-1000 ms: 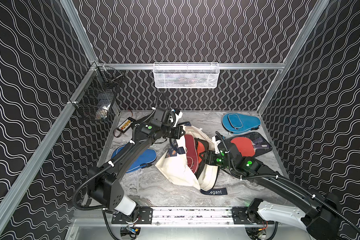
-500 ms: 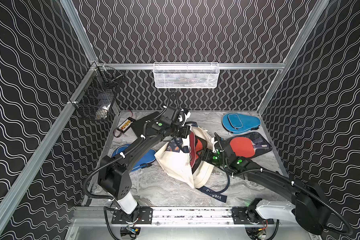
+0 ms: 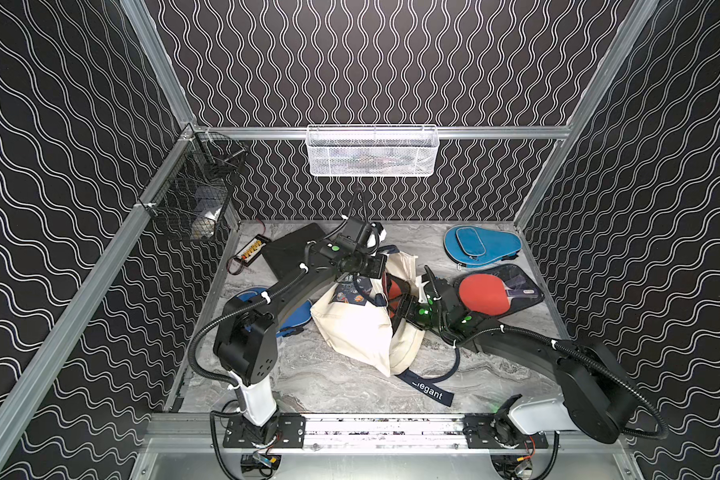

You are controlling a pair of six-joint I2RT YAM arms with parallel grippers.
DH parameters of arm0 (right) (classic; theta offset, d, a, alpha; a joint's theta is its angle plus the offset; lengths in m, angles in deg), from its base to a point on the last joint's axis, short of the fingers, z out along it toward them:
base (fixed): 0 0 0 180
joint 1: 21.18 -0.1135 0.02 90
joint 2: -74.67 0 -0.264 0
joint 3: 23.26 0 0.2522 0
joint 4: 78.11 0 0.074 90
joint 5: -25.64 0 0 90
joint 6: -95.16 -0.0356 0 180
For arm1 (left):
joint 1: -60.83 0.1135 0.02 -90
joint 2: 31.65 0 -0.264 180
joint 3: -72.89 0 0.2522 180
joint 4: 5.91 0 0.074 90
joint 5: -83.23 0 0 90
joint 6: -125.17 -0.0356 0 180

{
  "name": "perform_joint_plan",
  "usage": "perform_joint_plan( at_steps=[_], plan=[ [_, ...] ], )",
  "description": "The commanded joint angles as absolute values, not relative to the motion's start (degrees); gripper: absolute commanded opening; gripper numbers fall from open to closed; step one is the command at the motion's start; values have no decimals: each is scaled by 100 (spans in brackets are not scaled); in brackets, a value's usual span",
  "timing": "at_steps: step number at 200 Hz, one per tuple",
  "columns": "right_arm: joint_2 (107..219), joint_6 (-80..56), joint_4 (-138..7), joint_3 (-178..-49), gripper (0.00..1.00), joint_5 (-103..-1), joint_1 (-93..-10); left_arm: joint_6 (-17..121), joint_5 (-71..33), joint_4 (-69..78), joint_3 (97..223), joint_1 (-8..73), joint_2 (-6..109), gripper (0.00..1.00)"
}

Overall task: Remove the ping pong set from the canvas bag
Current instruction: Adjust the canvas bag at the center of the board, then pick up the ping pong set from the canvas bag.

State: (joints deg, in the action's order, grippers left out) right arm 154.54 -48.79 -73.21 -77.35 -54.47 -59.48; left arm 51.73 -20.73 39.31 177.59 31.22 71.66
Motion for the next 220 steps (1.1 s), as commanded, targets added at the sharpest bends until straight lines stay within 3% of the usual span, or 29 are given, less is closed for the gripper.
perform_joint_plan(
  at_steps=[1, 77, 220],
  plan=[
    [15240, -5055, -7384, -7625, 70, -5607, -5963, 5334, -1790, 4366, 17896, 3111, 7361, 0],
    [14343, -4574, -6701, -7659, 70, -6840, -6644, 5354, -1762, 4432, 18320, 3111, 7645, 0],
    [15570, -5157, -7423, -7837, 72, -5783, -6448, 5167, -1985, 4702, 18515, 3112, 7116, 0]
  ],
)
